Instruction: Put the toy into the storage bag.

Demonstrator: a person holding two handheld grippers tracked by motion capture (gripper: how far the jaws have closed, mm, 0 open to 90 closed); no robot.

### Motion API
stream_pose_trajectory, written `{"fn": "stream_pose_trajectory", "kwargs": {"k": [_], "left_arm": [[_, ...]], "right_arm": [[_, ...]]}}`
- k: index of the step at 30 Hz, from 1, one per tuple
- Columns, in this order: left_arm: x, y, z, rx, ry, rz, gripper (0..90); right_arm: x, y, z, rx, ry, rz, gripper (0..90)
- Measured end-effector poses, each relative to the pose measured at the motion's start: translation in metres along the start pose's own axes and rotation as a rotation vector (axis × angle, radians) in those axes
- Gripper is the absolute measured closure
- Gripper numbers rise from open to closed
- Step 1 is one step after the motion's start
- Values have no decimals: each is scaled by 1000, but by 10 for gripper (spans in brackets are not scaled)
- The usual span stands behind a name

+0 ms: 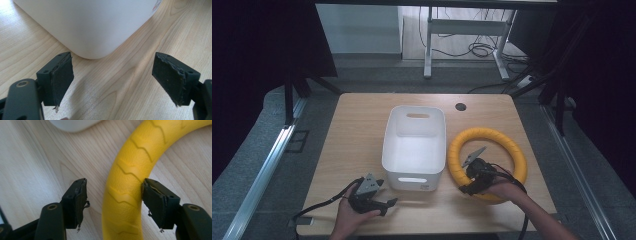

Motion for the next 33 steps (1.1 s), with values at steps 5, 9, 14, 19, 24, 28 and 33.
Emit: {"fn": "stream_pose_trajectory", "kwargs": {"k": [5,9,14,19,24,28,33], "left_arm": [[0,0,1,2,5,-1,175],[1,0,2,3,7,-1,175],[1,0,2,4,5,-5,175],[0,0,2,5,2,-7,174],[0,-1,2,5,1,-7,174],[0,-1,1,2,-1,-8,174],[0,0,2,3,2,-9,174]], "right_arm": [[1,-3,6,8,65,-13,363],[2,-4,15,17,117,-17,366],[3,-5,22,21,152,-37,395],[1,-6,23,11,169,-28,450],[-2,-7,24,-3,190,-32,481],[-3,-10,23,-37,191,-18,489],[0,-13,19,-59,172,-11,492]]}}
Point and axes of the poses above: each handheld gripper's, and its own axes: z roughly forward along the jaws, x roughly out of its underside, y roughly to its left, the point moved 1 cm from there along z, roughly forward along the jaws, and after that the axes turned 2 degrees about -z, right-handed, at the moved point
